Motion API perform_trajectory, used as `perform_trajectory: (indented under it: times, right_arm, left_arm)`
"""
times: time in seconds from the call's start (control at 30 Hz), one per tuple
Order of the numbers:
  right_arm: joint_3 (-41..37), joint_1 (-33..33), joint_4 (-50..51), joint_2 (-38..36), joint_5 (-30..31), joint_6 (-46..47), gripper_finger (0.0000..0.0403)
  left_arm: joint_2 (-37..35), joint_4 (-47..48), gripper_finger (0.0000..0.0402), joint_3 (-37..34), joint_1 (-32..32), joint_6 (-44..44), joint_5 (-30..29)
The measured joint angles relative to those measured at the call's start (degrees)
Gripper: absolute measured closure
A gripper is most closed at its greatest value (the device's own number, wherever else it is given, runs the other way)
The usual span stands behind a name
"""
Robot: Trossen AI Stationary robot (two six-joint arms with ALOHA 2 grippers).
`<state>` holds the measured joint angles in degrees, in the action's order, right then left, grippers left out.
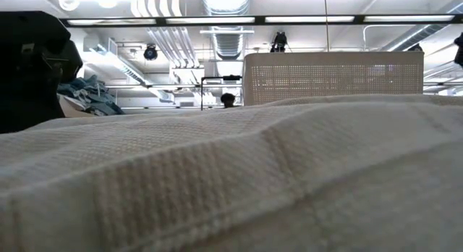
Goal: Fold towel
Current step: Fold the light brown kitchen towel
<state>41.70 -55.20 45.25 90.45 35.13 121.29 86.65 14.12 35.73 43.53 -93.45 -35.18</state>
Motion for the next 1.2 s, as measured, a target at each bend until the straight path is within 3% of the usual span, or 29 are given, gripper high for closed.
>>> perform_trajectory:
  times: [0.17,0.3,0.57,0.7,0.9,1.2]
  right_arm:
    - [-1.06,0.69,-1.09,-1.35,-0.13,-1.1,0.0208]
    - [-3.88,2.62,-8.33,-4.04,-0.58,-7.84,0.0251]
    - [-11.8,8.16,-25.16,-11.06,-0.66,-25.55,0.0389]
    - [-11.69,7.72,-26.7,-14.95,1.62,-28.64,0.04]
    - [-4.95,2.66,-26.86,-21.13,10.75,-38.51,0.0401]
    - [8.8,-1.42,-26.6,-21.04,17.81,-56.91,0.0402]
  left_arm:
    - [-0.18,-0.8,0.0323,-0.26,-0.5,1.49,0.35]
    - [-0.22,-1.87,0.0388,-0.27,-1.11,3.27,0.62]
    - [-0.41,-1.87,0.0399,0.33,-1.71,6.82,0.76]
    - [-3.6,2.0,0.04,3.22,-0.64,11.39,0.26]
    - [-12.6,16.08,0.0401,10.58,4.15,11.67,-2.36]
    - [-18.71,27.21,0.0401,24.12,10.71,17.83,-3.34]
